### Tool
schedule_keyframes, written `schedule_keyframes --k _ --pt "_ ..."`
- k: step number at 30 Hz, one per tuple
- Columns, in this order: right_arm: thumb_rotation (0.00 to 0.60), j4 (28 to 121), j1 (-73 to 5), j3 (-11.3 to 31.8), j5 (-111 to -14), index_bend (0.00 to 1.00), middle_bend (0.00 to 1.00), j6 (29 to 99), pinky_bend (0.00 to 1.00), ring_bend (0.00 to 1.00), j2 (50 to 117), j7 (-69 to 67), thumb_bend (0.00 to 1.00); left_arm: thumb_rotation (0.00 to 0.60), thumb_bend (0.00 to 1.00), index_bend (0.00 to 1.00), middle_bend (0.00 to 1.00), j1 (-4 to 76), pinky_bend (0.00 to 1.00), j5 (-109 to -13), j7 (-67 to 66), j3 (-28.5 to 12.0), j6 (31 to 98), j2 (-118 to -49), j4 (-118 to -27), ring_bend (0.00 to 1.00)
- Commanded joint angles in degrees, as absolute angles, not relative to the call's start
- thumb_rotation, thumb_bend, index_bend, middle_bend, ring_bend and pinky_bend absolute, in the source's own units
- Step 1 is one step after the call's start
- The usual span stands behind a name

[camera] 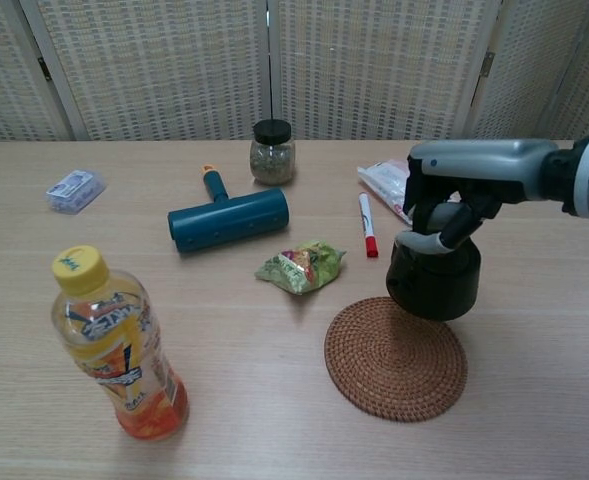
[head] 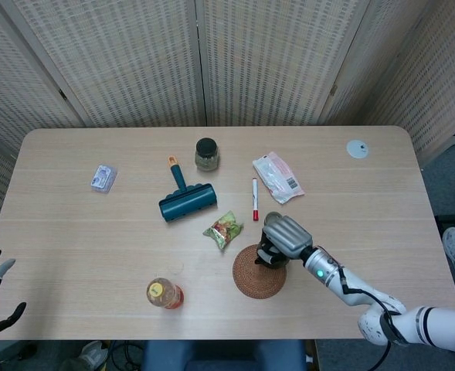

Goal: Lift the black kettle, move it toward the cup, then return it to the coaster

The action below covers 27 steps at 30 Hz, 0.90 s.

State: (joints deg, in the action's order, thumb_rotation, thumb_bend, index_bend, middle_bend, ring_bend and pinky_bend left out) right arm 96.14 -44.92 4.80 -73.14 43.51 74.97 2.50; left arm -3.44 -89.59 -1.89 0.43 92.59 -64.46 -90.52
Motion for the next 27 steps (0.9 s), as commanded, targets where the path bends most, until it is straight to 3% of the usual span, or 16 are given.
schedule_keyframes --k 1,5,10,12,27 --pt "0.532 94.9 -44.6 3.8 -74.5 1.00 0.98 43.6 0.55 0.90 76.7 2.0 0.40 0.600 0.24 0.15 0.03 -3.5 0.00 -89.6 -1.8 0.5 92.6 -64.5 -90.4 0.07" --pt "0.532 93.2 -44.4 2.9 -75.8 1.00 0.98 43.6 0.55 0.90 78.9 1.8 0.32 0.600 0.24 0.15 0.03 -3.6 0.00 -89.5 -1.5 0.5 92.6 -64.6 -90.1 0.07" --pt "0.515 91.8 -44.6 2.6 -76.1 1.00 0.98 42.7 0.55 0.90 80.8 0.9 0.04 0.600 0.24 0.15 0.03 -3.6 0.00 -89.4 -1.3 0.5 92.6 -64.6 -89.9 0.07" --pt "0.501 91.4 -44.8 2.5 -76.4 1.00 0.98 42.4 0.55 0.90 81.2 0.8 0.00 0.600 0.24 0.15 0.03 -3.6 0.00 -89.4 -1.2 0.5 92.6 -64.7 -89.8 0.07" --pt "0.459 92.2 -46.4 3.0 -75.7 1.00 0.98 41.6 0.55 0.90 81.1 5.7 0.00 0.600 0.24 0.15 0.03 -3.8 0.00 -89.0 -0.9 0.4 92.6 -64.7 -89.6 0.07"
